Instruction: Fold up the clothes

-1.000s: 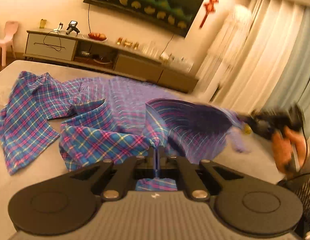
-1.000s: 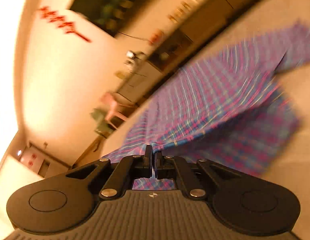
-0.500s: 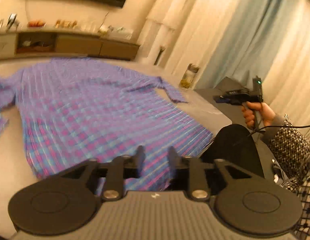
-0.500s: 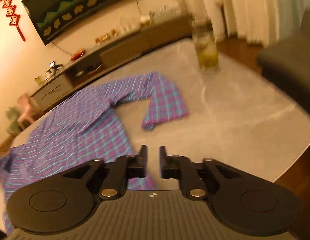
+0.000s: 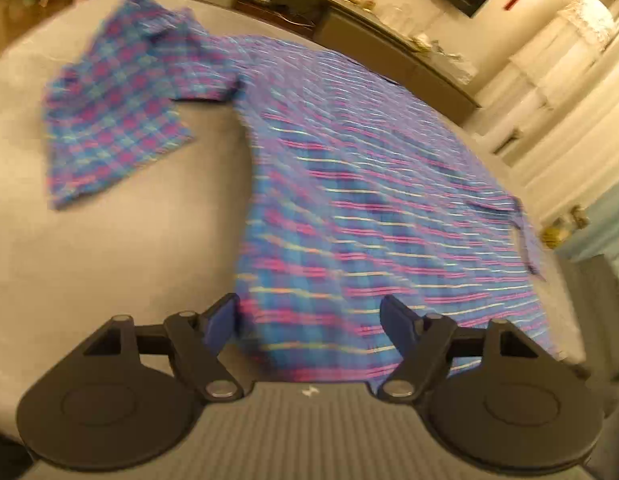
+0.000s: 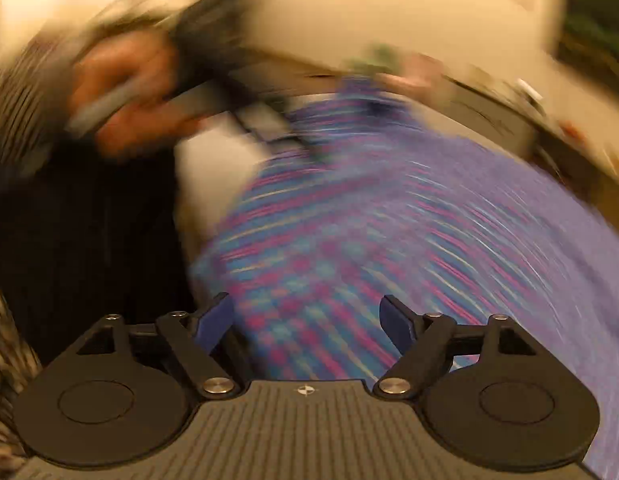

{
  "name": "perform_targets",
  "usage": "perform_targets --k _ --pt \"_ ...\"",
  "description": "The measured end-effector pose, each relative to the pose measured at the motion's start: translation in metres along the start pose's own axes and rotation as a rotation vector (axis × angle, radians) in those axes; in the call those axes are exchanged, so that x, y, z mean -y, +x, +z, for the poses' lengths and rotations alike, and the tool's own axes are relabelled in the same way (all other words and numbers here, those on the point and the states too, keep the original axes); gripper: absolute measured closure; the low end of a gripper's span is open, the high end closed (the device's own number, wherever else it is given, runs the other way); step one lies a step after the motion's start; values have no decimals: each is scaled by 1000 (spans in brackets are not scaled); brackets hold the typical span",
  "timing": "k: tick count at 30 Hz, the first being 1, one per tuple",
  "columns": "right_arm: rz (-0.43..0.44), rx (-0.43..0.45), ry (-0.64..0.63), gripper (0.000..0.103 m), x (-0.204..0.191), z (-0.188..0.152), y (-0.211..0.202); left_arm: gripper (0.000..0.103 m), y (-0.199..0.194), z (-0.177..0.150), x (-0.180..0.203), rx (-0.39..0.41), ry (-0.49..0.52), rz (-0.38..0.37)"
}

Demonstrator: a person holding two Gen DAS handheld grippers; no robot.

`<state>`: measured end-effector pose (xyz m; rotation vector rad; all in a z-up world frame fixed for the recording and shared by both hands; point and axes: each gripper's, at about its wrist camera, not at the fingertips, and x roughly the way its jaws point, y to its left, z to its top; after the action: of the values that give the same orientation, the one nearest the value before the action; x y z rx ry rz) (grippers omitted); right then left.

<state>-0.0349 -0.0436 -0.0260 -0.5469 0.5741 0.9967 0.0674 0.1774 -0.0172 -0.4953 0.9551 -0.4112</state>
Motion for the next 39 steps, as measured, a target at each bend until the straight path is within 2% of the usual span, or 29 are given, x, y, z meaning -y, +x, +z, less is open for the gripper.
perform_targets --k 2,3,4,6,7,10,12,14,18,21,25,26,27,28,29,33,37,39 --pt "-11 -16 -98 25 -9 6 20 29 8 7 2 7 -37 -78" --pt "-17 -23 -115 36 -7 9 27 29 10 12 7 22 -48 -123" --pt "-22 -31 -133 62 -5 13 34 29 7 16 12 44 -31 -141" --pt "-78 2 -11 91 21 20 31 27 1 23 23 92 21 -158" --pt "-105 29 86 95 41 20 26 27 -1 25 27 115 48 -145" --pt "-179 93 411 97 107 6 10 24 -5 21 33 156 105 -86" --pt "-183 110 619 97 143 -14 4 24 -10 3 32 161 140 -46" --pt "-155 109 748 97 161 -33 7 24 -16 -19 36 159 202 -11" --pt "-78 107 915 97 179 -61 17 16 1 -67 69 108 425 32" --pt "13 169 987 97 184 -60 18 11 22 -96 99 79 600 92" --pt "124 281 1048 97 181 -48 1 13 76 -114 126 94 789 330" --pt "136 297 1052 97 180 -47 -4 27 88 -117 129 103 820 400" --pt "140 309 1050 97 180 -47 -11 58 92 -115 129 102 815 436" --pt "136 311 1047 97 180 -48 -15 74 95 -113 128 98 798 459" --pt "130 311 1045 97 180 -49 -19 94 89 -110 127 103 771 457" --pt "140 311 1032 97 176 -62 -40 97 27 -101 130 159 701 425" --pt "268 319 976 96 161 -61 -55 95 -58 -95 129 134 589 349" --pt "306 281 918 94 151 -55 -56 83 -83 -98 124 88 594 362"
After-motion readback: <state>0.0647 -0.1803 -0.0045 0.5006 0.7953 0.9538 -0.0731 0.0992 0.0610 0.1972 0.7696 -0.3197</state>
